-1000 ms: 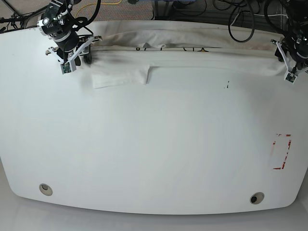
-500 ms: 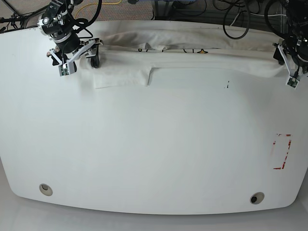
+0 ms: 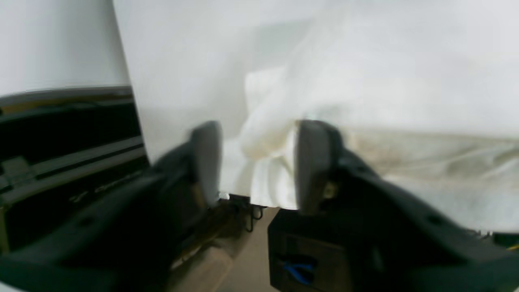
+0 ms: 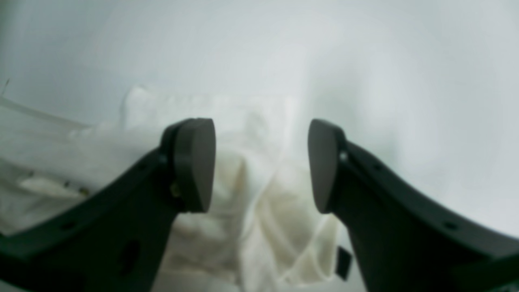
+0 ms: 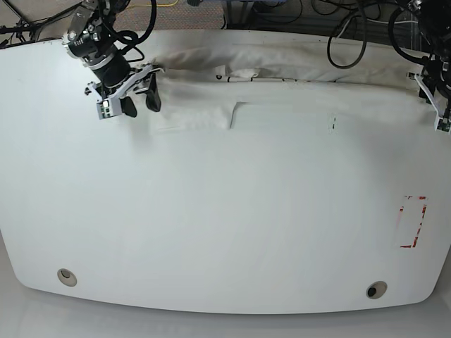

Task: Fold the T-shirt properly
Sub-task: 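Lower the folded edge and open both grippers, then grasp the folded shirt end with the right gripper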

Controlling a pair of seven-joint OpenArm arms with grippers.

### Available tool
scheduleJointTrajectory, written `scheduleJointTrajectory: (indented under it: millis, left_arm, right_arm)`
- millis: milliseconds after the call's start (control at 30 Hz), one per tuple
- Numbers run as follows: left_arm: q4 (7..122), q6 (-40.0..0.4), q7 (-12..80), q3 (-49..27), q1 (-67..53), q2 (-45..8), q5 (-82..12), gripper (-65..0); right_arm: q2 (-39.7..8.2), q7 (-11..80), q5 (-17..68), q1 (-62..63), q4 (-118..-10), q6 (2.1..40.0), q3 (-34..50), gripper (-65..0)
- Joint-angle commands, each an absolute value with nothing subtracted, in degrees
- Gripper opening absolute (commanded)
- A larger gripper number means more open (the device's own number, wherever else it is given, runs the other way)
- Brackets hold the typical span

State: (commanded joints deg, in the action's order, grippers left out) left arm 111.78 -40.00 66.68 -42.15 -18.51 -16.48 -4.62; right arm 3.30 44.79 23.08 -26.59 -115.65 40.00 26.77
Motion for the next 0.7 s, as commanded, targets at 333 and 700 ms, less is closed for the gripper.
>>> scheduleJointTrajectory:
  millis: [333,700]
  left_arm:
    - [111.52,-40.0,66.68,-41.8,-20.53,-16.48,-4.53,-44.0]
    - [100.35,-40.0,65.63,-39.34,-20.18,-18.86,-4.53,-44.0]
  right_arm:
    - [3.21,44.62,22.55,-28.35,-113.71,40.0,23.43,-50.3]
    - [-0.4,42.42,22.46,-26.07,-105.1,40.0,23.69,-51.0]
